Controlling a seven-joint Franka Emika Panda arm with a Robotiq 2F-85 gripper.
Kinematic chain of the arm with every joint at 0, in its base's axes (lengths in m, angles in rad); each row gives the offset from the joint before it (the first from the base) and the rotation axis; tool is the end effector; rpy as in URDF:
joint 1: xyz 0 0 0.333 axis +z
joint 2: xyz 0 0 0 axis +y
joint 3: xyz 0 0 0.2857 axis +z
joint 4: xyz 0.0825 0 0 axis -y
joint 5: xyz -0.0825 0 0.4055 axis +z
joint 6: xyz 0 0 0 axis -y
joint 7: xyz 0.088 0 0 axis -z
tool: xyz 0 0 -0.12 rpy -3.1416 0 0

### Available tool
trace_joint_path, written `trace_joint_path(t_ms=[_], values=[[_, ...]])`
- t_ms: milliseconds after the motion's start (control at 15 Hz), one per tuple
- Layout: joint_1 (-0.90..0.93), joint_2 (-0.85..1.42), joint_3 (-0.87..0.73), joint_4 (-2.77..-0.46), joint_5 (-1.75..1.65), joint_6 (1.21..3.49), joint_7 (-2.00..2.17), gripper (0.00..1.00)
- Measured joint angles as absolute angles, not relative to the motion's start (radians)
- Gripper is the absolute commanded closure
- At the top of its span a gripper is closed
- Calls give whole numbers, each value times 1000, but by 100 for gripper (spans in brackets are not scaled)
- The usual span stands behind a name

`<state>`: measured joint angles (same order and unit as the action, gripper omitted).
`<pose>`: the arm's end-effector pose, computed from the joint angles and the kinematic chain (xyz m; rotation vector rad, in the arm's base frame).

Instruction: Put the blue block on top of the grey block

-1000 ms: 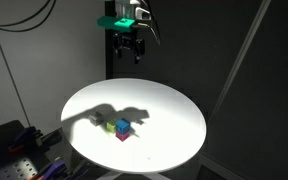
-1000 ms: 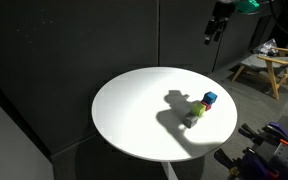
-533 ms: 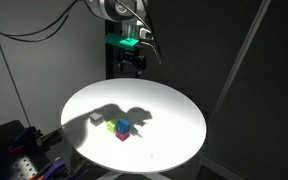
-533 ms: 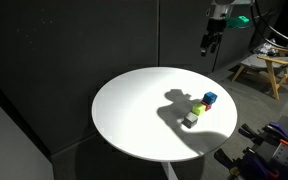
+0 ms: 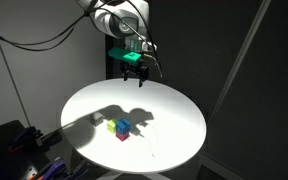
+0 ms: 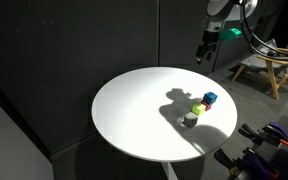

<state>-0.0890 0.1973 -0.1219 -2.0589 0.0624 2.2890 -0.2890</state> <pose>0.5823 -0.1223 0.2880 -3.1258 -0.0635 -0.0617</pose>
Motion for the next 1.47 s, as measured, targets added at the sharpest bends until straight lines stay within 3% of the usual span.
trace_joint_path(t_ms=[1467], values=[[-94, 206, -115, -2106, 60, 2301, -276, 0]])
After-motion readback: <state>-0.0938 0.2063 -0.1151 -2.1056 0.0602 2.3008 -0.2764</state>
